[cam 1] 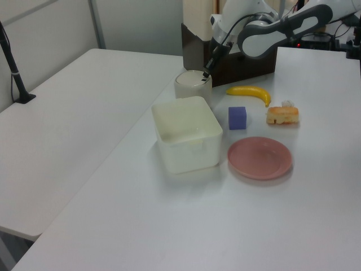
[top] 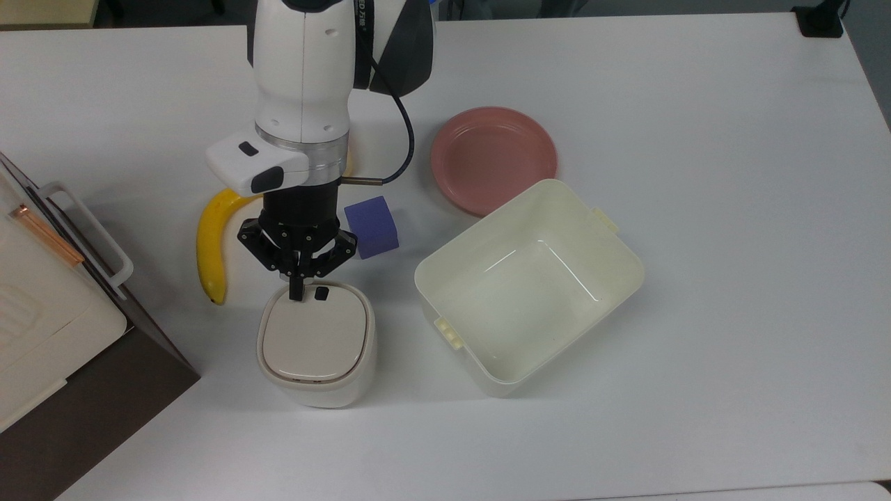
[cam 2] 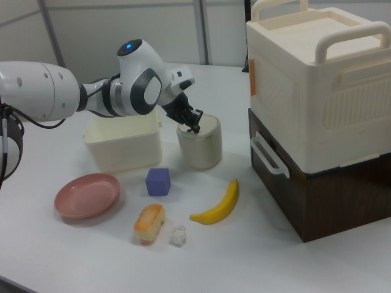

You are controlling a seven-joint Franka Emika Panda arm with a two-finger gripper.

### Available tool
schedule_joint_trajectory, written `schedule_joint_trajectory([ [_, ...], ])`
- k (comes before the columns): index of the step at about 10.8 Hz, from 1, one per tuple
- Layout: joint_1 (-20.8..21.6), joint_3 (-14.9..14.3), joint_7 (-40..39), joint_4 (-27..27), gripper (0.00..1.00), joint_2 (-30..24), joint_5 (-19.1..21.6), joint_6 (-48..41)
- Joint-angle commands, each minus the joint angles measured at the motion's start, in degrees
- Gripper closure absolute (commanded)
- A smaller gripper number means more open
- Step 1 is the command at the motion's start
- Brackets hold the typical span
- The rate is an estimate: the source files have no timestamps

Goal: Open the trash can
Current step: 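Lower the gripper onto the trash can lid near its hinge, then press down on the trash can lid with the gripper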

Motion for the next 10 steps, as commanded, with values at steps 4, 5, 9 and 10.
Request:
schedule_joint_trajectory([
  [4, 0.0, 2.4, 1.9, 0.3, 1.00, 0.4, -1.6, 1.1],
  [5, 0.1, 2.5, 2.4, 0.4, 1.00, 0.7, -1.6, 2.2],
  [9, -0.1, 2.4, 5.9, 0.1, 1.00, 1.6, -3.8, 6.1],
  [10, -0.3, 2.5, 5.9, -0.1, 1.00, 1.7, -4.7, 6.2],
])
